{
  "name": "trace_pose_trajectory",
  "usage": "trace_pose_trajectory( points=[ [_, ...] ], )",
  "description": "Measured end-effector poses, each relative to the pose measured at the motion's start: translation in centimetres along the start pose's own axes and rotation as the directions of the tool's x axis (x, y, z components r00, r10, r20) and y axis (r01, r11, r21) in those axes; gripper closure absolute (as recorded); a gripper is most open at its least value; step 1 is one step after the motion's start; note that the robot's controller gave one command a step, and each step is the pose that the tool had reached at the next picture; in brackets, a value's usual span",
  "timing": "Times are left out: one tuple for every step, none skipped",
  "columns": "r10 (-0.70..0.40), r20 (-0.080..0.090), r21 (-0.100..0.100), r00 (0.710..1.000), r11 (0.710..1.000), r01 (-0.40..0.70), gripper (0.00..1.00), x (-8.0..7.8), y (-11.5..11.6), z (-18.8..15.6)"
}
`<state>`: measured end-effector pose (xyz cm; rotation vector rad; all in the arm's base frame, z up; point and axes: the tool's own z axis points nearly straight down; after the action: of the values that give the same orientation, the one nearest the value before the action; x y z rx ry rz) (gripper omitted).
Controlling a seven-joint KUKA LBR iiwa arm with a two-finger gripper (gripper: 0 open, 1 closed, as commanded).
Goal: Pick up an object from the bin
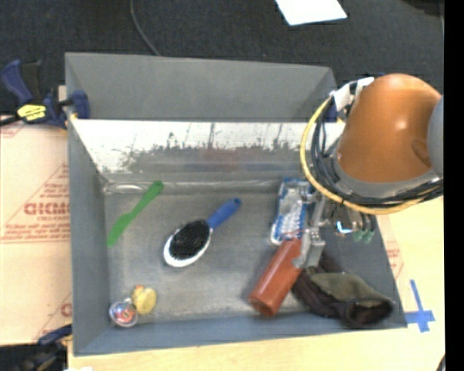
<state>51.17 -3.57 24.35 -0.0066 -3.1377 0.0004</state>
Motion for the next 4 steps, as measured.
trace_pose_trajectory(
  points=[
    [-0.001,0.007,0.001,1.0,1.0,0.001,0.0,-0.1,0.0,-0.4],
    [-0.182,0.011,0.003,0.983,0.983,0.182,0.0,0.8,-0.4,6.0],
    [-0.383,0.017,0.01,0.923,0.924,0.383,0.0,3.0,0.0,15.5],
    [-0.711,0.017,0.02,0.703,0.703,0.711,0.0,2.7,0.4,17.5]
  ],
)
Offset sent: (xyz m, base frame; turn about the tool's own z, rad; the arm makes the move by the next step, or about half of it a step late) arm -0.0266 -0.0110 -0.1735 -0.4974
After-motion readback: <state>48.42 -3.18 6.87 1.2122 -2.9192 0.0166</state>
